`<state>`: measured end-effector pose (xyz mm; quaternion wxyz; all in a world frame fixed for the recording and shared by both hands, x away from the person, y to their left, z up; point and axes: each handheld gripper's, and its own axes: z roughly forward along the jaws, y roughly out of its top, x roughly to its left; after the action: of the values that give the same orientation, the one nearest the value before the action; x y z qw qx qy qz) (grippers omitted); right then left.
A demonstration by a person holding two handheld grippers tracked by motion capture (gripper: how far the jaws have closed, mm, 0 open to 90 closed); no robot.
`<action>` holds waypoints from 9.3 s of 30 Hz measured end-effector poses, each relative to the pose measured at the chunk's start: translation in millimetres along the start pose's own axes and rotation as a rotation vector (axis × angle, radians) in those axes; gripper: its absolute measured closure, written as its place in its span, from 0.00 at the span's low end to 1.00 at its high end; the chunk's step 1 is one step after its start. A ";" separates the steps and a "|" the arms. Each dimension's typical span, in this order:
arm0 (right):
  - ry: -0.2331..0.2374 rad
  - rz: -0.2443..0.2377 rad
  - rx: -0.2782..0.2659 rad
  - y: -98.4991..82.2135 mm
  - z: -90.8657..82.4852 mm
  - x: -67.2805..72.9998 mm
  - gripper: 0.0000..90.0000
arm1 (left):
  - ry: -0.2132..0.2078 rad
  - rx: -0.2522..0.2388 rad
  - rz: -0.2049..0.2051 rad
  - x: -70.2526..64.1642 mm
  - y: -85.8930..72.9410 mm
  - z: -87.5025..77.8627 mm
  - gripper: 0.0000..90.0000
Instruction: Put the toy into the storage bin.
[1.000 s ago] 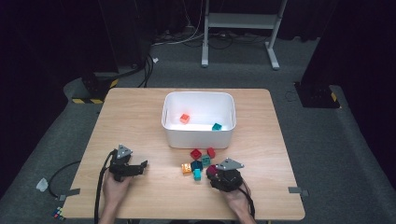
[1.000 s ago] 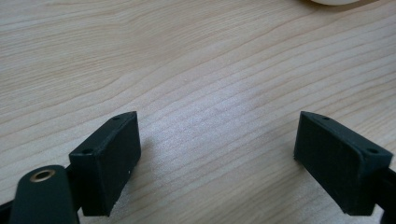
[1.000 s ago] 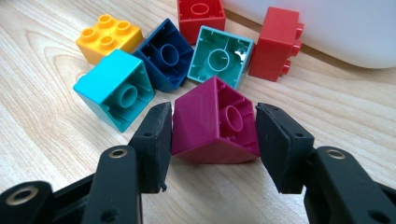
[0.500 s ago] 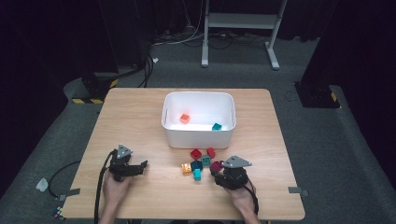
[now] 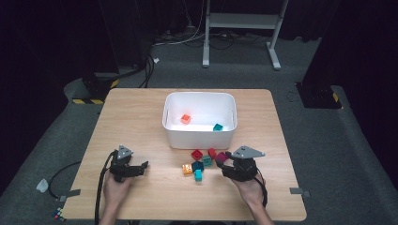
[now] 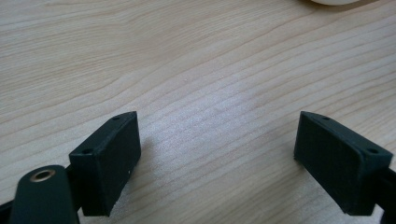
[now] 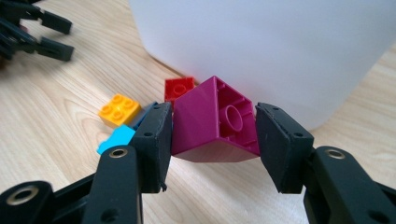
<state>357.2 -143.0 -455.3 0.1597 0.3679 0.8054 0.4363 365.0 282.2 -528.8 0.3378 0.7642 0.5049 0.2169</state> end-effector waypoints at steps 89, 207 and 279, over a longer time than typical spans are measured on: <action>-0.076 0.004 -0.037 177.3 55.7 -41.5 0.53 | -0.001 -0.003 -0.005 0.1 0.1 0.2 0.16; -0.024 -0.020 -0.094 59.4 -14.9 -1.1 0.42 | 0.000 0.000 -0.001 0.1 0.2 0.2 0.16; 0.070 0.005 0.080 -46.6 57.7 67.5 0.71 | 0.001 0.000 -0.002 0.0 0.2 0.2 0.16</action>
<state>323.6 -76.0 -521.9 0.1156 0.3605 0.8264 0.4168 365.2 282.1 -528.8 0.3376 0.7637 0.5058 0.2169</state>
